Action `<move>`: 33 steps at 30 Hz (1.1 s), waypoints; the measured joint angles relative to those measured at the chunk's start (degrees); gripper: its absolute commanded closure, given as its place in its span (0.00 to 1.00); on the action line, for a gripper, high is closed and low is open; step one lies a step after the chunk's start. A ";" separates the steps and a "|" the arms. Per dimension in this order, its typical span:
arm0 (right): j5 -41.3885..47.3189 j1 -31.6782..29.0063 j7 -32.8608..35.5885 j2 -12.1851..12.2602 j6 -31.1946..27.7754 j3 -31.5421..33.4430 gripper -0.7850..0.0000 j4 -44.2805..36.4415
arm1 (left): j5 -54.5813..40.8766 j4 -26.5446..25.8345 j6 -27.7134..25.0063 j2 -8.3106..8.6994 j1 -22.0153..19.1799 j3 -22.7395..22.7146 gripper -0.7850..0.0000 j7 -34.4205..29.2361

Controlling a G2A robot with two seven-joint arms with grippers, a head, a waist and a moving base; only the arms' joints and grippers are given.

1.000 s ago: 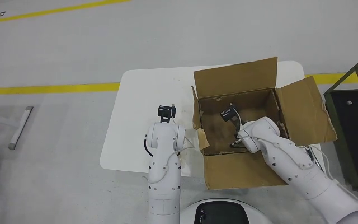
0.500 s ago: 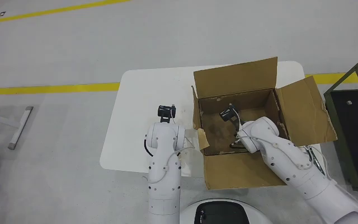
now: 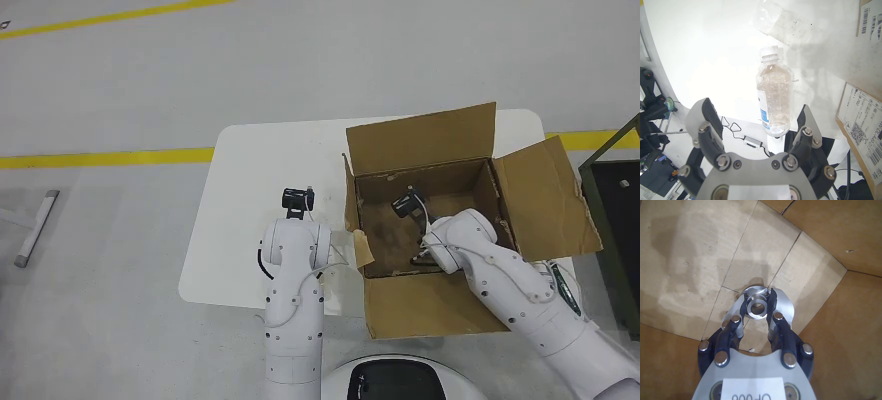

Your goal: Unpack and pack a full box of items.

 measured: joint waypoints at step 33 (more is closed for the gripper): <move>67.19 -16.10 -12.92 1.26 -13.15 37.35 1.00 -14.89 | 0.00 0.00 0.00 0.00 0.00 0.00 0.00 0.00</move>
